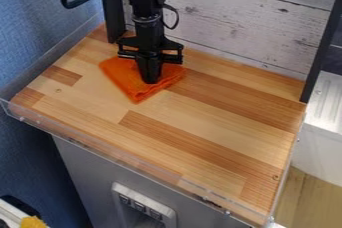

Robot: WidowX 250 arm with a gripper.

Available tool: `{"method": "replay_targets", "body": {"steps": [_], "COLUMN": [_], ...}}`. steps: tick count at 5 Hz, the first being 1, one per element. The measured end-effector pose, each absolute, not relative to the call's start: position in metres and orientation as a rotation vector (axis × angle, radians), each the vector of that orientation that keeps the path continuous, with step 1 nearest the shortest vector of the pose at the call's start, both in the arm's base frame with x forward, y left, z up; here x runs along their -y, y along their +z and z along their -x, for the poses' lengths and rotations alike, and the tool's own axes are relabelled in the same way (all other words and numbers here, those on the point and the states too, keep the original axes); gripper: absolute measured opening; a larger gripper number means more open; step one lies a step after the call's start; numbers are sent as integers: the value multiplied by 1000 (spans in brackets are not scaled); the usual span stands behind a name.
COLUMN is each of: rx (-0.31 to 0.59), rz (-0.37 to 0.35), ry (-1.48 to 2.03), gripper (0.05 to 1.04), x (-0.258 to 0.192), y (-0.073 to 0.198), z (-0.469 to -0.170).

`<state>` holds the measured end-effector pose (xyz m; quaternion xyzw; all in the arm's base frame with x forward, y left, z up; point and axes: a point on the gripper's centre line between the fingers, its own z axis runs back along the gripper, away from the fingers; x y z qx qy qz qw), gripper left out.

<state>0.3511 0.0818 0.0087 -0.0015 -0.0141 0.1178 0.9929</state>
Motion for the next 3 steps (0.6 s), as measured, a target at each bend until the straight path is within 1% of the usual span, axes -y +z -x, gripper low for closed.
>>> {"method": "replay_targets", "body": {"steps": [2, 3], "rx": [18, 9], "rz": [4, 3], "ry": [122, 74], "gripper": [59, 85], "x": [-94, -98], "y": [8, 9], "z": [-345, -337]}}
